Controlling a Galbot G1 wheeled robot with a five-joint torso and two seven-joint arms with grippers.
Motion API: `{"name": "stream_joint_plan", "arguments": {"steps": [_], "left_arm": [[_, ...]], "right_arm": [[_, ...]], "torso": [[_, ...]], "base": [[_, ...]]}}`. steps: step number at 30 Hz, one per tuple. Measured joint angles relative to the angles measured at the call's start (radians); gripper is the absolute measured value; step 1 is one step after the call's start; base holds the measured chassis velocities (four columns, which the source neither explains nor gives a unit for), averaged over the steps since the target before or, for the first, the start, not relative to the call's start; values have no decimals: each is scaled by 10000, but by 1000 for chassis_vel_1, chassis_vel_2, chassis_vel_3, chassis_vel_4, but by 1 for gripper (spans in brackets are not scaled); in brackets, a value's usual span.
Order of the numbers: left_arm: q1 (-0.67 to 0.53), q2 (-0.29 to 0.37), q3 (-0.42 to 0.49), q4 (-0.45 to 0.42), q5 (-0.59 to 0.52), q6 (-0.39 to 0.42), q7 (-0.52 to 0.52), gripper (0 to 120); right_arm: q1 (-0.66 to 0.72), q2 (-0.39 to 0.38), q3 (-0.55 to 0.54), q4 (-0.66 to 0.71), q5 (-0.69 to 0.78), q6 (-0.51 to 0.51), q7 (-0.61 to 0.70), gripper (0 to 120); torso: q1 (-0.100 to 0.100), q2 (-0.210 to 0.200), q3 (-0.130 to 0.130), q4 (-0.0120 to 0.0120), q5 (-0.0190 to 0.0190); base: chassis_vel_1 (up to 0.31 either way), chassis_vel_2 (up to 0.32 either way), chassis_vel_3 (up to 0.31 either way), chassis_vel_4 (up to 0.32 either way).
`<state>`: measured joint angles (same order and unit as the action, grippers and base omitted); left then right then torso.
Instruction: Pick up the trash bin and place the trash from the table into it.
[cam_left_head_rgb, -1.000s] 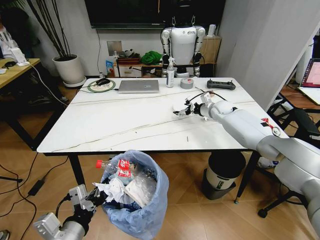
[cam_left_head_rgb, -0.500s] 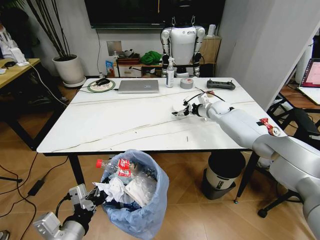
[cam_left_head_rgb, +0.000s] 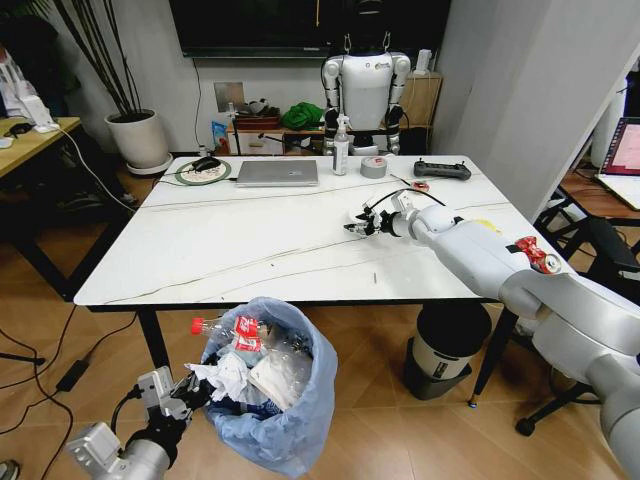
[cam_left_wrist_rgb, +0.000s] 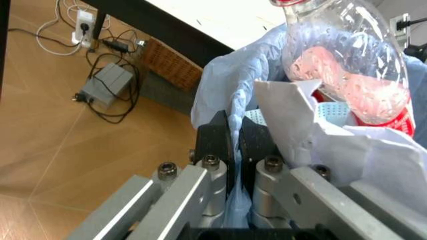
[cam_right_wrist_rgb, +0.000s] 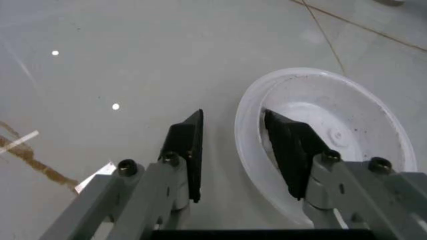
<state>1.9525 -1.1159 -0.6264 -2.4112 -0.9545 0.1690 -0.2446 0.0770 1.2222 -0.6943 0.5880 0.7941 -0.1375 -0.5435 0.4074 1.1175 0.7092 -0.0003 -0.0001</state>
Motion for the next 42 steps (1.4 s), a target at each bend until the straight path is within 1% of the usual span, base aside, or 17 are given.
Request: {"name": "stream_joint_plan", "arguments": {"steps": [1, 3, 6, 9, 18, 22, 23, 24, 28, 29, 31, 32, 33, 36, 39, 41, 42], "left_arm": [[-9, 1, -2, 4, -10, -1, -3, 0], [-13, 1, -2, 12, -12, -1, -3, 0], [-91, 11, 33, 48, -40, -1, -18, 0], [-117, 17, 70, 76, -51, -2, -28, 0], [-114, 21, 130, 83, -50, -2, -32, 0], [-129, 36, 180, 76, -58, -2, -33, 0], [-135, 44, 172, 74, -77, -2, -33, 0], [-135, 44, 172, 74, -77, -2, -33, 0], [-175, 102, 162, 51, -123, -2, -35, 0], [-193, 120, 171, 44, -127, -2, -34, 0], [-245, 166, 189, 42, -134, -2, -40, 0], [-256, 178, 193, 42, -135, -2, -44, 0], [-256, 178, 193, 42, -135, -2, -44, 0], [-294, 222, 217, 31, -137, 3, -49, 0], [-298, 245, 252, 21, -123, 5, -47, 0], [-293, 248, 316, 4, -79, 6, -35, 0], [-293, 248, 316, 4, -79, 6, -35, 0]], "right_arm": [[3, 9, -15, -31, -25, 17, -12, 26], [13, 15, -24, -52, -35, 21, -18, 23], [61, -22, -50, -122, -65, 44, -37, 9], [62, -82, -57, -100, -87, 56, -48, 1], [-58, -241, 199, 217, -3, 45, -37, 0], [-92, -921, 537, 1342, 599, 23, 179, 0], [-106, -1224, 608, 1770, 865, 17, 277, 0], [-106, -1224, 608, 1770, 865, 17, 277, 0], [-230, -2464, 956, 3982, 1915, -71, 735, 0], [-279, -2653, 1027, 4419, 2070, -78, 815, 0], [-487, -3220, 1269, 5911, 2564, -80, 1124, 0], [-574, -3410, 1349, 6456, 2729, -80, 1242, 0], [-574, -3410, 1349, 6456, 2729, -80, 1242, 0], [-969, -4220, 1684, 8347, 3454, -59, 1632, 0], [-1434, -4932, 2038, 9722, 3878, 19, 1833, 0], [-2074, -5690, 2534, 11289, 4150, 172, 1997, 0], [-2074, -5690, 2534, 11289, 4150, 172, 1997, 0]], "torso": [[0, 0, 0, 0, 1], [0, 0, 0, 1, 1], [0, 0, 0, 0, 0], [0, 0, 0, 0, 0], [2, -2, 4, 2, 4], [4, -4, 5, 6, 3], [4, -4, 4, 1, 1], [4, -4, 4, 1, 1], [2, -3, 1, -7, 0], [1, -3, 1, -7, 1], [2, -3, 1, -2, 5], [2, -3, 1, 0, 3], [2, -3, 1, 0, 3], [2, -2, 1, 7, 2], [1, -2, 1, 3, 5], [0, 0, -1, -4, 2], [0, 0, -1, -4, 2]], "base": [[0, 0, 0, 0], [0, 0, 0, 0], [0, 0, 0, 0], [0, 0, 0, 0], [0, 0, 0, 0], [0, 0, 0, 0], [0, 0, 0, 0], [0, 0, 0, 0], [0, 0, 0, 0], [0, 0, 0, 0], [0, 0, 0, 0], [0, 0, 0, 0], [0, 0, 0, 0], [0, 0, 0, 0], [0, 0, 0, 0], [0, 0, 0, 0], [0, 0, 0, 0]]}}
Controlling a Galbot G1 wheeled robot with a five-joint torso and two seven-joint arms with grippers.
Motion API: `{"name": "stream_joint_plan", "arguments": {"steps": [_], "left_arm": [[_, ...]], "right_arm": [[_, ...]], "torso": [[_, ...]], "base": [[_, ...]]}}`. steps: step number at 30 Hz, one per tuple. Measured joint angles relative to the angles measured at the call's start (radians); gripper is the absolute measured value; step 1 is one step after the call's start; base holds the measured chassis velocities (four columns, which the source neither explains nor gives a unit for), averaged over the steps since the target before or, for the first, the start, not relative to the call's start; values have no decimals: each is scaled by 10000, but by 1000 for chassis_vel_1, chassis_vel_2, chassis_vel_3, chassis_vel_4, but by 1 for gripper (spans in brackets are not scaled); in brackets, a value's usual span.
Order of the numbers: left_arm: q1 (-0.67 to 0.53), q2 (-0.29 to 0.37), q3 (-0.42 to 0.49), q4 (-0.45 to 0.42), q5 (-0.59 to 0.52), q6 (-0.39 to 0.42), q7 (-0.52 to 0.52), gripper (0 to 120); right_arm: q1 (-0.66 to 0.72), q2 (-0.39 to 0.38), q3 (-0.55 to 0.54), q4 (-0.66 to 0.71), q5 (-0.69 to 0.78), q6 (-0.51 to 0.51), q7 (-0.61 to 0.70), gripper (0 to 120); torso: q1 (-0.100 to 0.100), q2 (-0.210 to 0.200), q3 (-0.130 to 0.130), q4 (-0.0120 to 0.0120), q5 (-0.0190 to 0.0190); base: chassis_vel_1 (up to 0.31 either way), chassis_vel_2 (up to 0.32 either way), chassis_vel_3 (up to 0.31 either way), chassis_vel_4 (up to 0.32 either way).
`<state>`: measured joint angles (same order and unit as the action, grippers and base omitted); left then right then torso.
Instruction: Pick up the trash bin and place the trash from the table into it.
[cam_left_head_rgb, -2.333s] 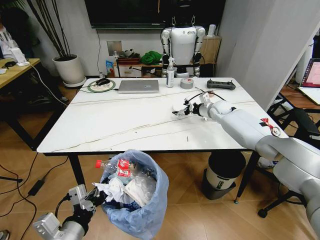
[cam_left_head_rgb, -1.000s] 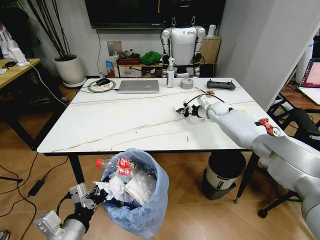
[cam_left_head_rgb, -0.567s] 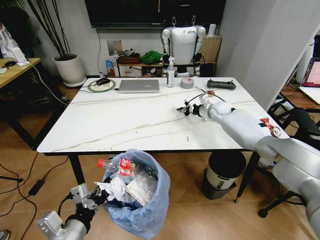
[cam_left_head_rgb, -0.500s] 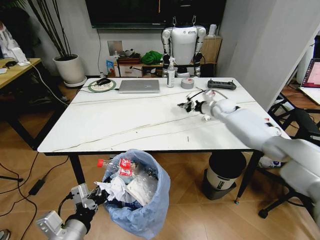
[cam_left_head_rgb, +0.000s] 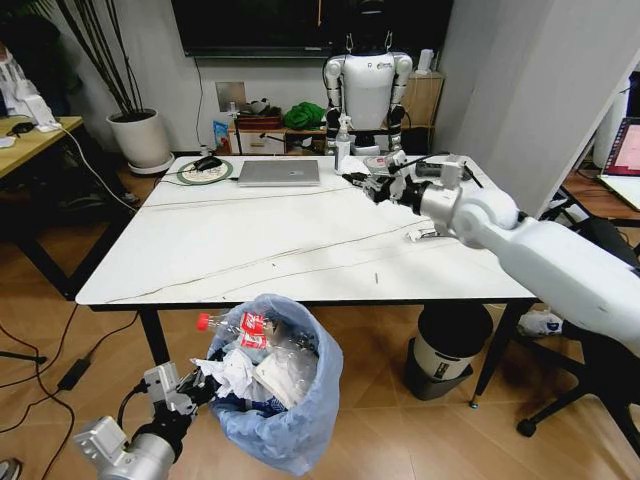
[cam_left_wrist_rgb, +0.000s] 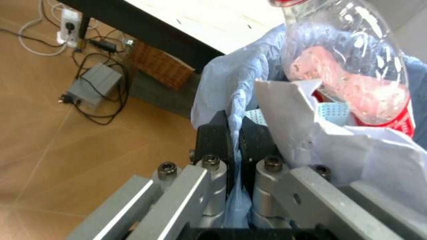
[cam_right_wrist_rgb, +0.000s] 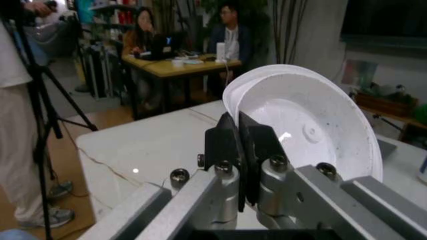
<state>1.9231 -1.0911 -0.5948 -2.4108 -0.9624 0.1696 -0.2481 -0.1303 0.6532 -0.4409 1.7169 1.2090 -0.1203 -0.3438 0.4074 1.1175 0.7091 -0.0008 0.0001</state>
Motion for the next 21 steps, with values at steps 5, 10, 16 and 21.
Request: {"name": "stream_joint_plan", "arguments": {"steps": [5, 10, 16, 21], "left_arm": [[35, 16, 37, -75, 83, 3, 28, 0], [65, 35, -23, -141, 86, 5, 39, 0], [129, 37, -47, -167, 98, 14, 49, 0], [158, 64, -28, -167, 113, 27, 65, 0]], "right_arm": [[-1654, -1047, 1004, 2197, 142, 262, 200, 0], [-3420, -1801, 1342, 3625, -151, 640, 227, 0], [-4313, -2106, 1143, 4566, -715, 1087, 186, 0], [-3964, -1998, 549, 4949, -733, 1244, 114, 0]], "torso": [[-1, 2, -1, 6, 1], [-1, 2, 0, 4, 2], [-1, 2, 1, 3, 0], [1, 1, 2, 7, -2]], "base": [[0, 0, 0, 0], [0, 0, 0, 0], [0, 0, 0, 0], [0, 0, 0, 0]]}}
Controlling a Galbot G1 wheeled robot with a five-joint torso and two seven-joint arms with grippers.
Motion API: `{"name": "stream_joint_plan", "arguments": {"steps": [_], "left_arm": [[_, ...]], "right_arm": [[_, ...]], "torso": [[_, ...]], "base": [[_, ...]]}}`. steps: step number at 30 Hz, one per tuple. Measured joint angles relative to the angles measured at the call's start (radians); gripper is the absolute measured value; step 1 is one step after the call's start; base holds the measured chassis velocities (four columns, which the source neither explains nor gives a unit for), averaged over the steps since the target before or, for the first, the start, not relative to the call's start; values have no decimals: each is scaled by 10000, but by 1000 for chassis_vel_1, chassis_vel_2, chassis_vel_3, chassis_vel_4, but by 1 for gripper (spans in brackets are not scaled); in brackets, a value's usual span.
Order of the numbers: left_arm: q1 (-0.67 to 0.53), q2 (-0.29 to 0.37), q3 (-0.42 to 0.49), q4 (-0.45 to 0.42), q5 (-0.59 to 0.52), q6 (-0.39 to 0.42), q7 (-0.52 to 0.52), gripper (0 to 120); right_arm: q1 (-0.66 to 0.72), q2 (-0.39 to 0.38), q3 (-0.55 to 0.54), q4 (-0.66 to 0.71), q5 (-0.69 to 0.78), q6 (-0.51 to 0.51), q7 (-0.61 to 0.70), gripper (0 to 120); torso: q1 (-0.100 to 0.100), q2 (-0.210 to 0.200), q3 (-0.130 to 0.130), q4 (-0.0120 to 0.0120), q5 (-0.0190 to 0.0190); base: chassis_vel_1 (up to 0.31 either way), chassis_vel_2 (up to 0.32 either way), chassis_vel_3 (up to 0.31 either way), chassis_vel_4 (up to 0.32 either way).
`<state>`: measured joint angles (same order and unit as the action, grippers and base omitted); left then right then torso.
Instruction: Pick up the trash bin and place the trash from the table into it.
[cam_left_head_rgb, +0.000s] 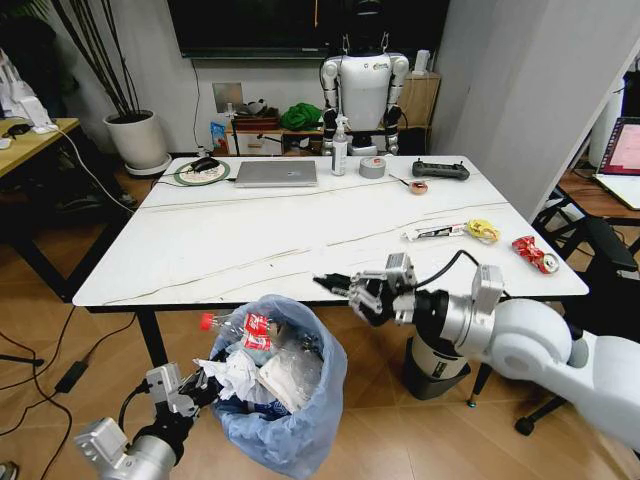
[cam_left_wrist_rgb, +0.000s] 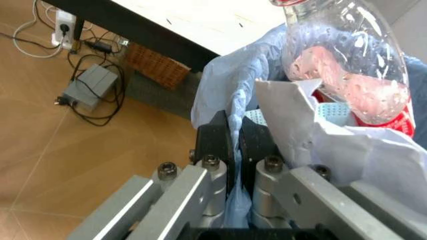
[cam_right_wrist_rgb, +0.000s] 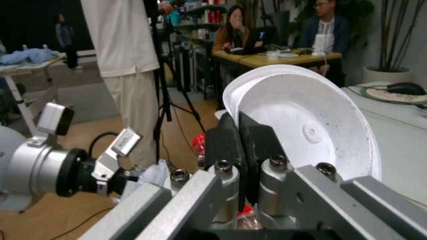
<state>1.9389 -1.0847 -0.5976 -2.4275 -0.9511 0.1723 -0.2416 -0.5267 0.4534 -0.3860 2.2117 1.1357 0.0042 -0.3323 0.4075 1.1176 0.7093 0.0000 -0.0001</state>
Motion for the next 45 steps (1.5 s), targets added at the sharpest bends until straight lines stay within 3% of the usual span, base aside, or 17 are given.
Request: {"name": "stream_joint_plan", "arguments": {"steps": [8, 21, 32, 38, 41, 45], "left_arm": [[-3, 96, -31, -6, -56, 25, 0, 0], [39, 30, -112, -2, -51, 44, -7, 0], [-44, 36, -73, 67, -87, 54, -32, 0], [-86, 49, -49, 87, -110, 60, -45, 0], [-124, 62, -49, 100, -137, 63, -54, 0], [-157, 58, -46, 119, -150, 65, -57, 0]], "right_arm": [[134, 459, -724, 2, -27, 118, -476, 0], [1068, 2242, -2593, -1389, -407, 446, -1082, 0], [937, 2363, -2641, -1984, -732, 505, -1313, 0], [869, 2337, -2603, -1992, -813, 496, -1318, 21], [865, 2345, -2598, -2021, -871, 485, -1317, 39], [919, 2347, -2605, -2068, -876, 481, -1309, 51]], "torso": [[0, 0, 0, -2, -1], [1, -2, 0, -1, -1], [1, -2, 1, -4, 1], [1, -2, 0, -4, 2], [1, -2, 0, -3, 1], [1, -2, 0, -3, 1]], "base": [[0, 0, 0, 0], [0, 0, 0, 0], [0, 0, 0, 0], [0, 0, 0, 0], [0, 0, 0, 0], [0, 0, 0, 0]]}}
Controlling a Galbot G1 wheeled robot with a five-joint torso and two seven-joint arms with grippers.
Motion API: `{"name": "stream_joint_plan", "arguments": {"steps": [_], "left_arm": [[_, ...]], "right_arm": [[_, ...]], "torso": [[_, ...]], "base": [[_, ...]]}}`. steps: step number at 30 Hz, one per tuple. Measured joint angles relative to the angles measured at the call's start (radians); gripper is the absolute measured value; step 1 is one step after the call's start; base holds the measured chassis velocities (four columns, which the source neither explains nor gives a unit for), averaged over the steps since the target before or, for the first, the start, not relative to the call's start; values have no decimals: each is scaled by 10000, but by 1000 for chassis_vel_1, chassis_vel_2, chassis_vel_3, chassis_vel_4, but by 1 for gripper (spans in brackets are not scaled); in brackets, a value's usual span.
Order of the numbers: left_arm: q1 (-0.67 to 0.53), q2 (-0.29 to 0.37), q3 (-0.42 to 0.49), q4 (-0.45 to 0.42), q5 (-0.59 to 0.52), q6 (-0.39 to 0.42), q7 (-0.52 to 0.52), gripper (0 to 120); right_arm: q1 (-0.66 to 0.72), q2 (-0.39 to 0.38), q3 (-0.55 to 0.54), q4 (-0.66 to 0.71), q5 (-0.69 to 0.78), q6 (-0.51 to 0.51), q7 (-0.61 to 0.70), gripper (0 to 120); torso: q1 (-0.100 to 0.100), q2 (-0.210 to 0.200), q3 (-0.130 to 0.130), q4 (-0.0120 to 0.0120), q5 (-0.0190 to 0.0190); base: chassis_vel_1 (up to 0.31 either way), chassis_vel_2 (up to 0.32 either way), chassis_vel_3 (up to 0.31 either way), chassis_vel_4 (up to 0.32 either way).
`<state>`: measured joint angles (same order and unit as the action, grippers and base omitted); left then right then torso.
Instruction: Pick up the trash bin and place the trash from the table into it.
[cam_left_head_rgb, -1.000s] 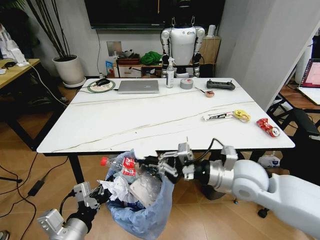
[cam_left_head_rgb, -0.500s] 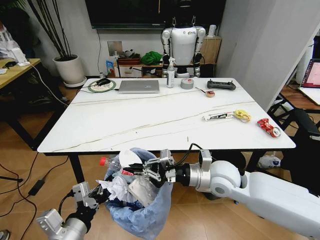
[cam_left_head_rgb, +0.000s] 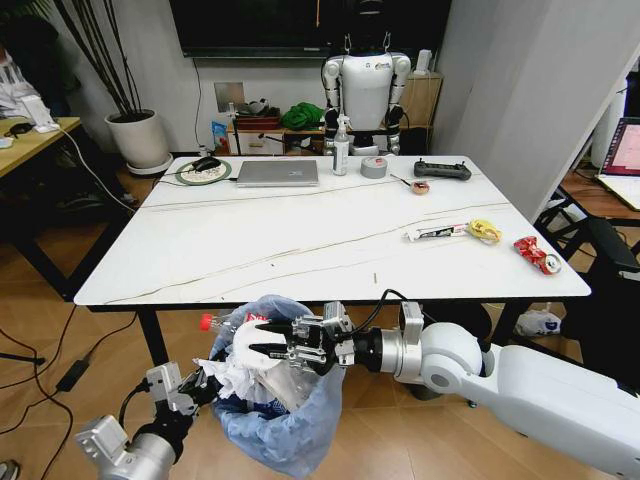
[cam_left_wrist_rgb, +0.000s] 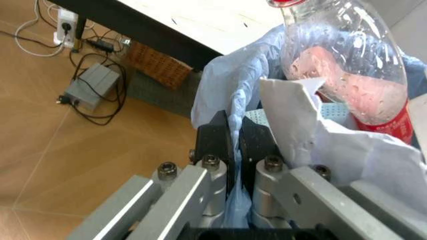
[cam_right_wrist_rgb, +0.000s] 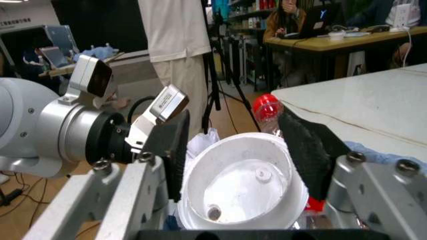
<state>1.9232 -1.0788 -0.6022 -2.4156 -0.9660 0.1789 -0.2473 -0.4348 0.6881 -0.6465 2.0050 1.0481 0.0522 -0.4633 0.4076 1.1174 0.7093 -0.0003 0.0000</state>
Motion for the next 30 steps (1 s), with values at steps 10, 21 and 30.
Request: {"name": "stream_joint_plan", "arguments": {"steps": [10, 21, 30], "left_arm": [[-123, -20, 75, 65, -67, 11, -58, 0], [24, 43, 89, 103, -149, 161, -558, 0], [284, 16, -98, 37, -173, 426, -1043, 0]], "right_arm": [[103, 2, 305, -496, 24, 99, 53, 86], [-311, -566, 1411, -1479, 7, 835, 685, 100], [-2003, -1325, 3982, -2200, -215, 1024, 709, 100]], "torso": [[0, 0, 0, 0, 1], [0, 0, 0, 0, 2], [-1, 1, -2, -8, -3]], "base": [[0, 0, 0, 0], [0, 0, 0, 0], [0, 0, 0, 0]]}}
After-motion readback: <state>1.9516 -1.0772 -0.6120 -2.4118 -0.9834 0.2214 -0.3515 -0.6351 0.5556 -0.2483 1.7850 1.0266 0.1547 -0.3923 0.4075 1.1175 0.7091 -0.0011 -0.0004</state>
